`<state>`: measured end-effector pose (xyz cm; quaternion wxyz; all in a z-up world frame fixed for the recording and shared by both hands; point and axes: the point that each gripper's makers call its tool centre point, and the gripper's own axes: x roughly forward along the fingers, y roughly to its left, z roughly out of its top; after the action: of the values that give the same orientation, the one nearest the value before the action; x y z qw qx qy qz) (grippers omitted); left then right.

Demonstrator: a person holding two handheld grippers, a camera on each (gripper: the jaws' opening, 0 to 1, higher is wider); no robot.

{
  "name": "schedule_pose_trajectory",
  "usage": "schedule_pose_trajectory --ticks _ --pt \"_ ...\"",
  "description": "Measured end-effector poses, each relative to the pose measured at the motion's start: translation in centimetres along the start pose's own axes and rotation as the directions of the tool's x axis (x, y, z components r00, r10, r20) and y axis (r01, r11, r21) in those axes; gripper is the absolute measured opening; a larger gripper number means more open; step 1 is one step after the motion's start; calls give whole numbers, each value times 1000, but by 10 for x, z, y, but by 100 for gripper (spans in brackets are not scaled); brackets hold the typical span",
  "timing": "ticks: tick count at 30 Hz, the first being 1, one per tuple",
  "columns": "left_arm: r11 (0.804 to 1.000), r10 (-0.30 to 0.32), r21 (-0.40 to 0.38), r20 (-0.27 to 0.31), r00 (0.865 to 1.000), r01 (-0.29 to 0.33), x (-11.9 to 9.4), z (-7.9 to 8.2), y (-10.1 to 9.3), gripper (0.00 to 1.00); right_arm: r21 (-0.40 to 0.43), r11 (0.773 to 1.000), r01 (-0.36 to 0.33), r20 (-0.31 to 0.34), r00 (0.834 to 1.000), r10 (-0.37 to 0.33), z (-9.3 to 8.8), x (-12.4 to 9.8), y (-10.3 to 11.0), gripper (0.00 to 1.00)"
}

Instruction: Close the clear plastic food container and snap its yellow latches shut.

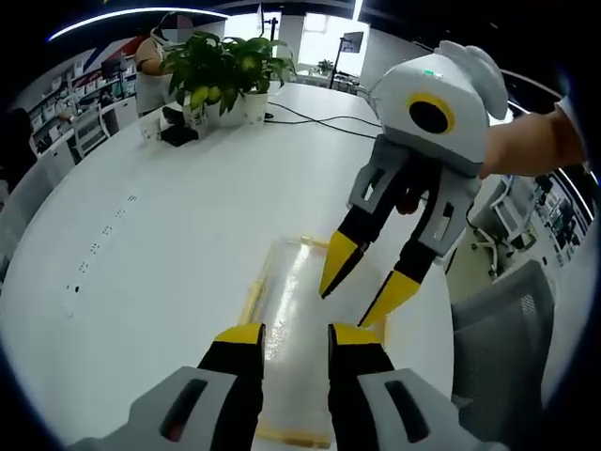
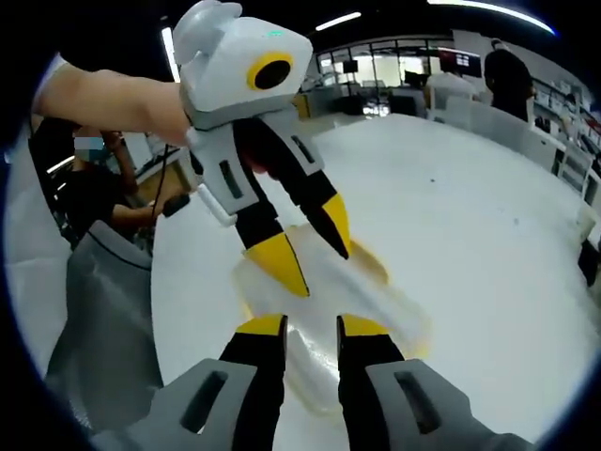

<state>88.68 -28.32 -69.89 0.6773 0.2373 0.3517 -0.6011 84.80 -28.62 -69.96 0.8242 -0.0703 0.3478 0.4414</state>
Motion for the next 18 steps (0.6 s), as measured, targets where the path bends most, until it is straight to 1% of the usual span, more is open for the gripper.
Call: schedule_pose_trajectory --ticks 3,9,18 --pt "1000 7 1 -6 1000 -7 0 -1 2 19 12 1000 -9 13 1000 9 2 0 3 18" --pt "1000 22 -8 -3 1000 -22 0 -1 8 19 3 1000 -26 24 999 26 3 -3 9 17" --pt "999 43 -12 -7 999 -43 2 2 14 20 -11 999 -49 17 999 49 2 -6 12 16"
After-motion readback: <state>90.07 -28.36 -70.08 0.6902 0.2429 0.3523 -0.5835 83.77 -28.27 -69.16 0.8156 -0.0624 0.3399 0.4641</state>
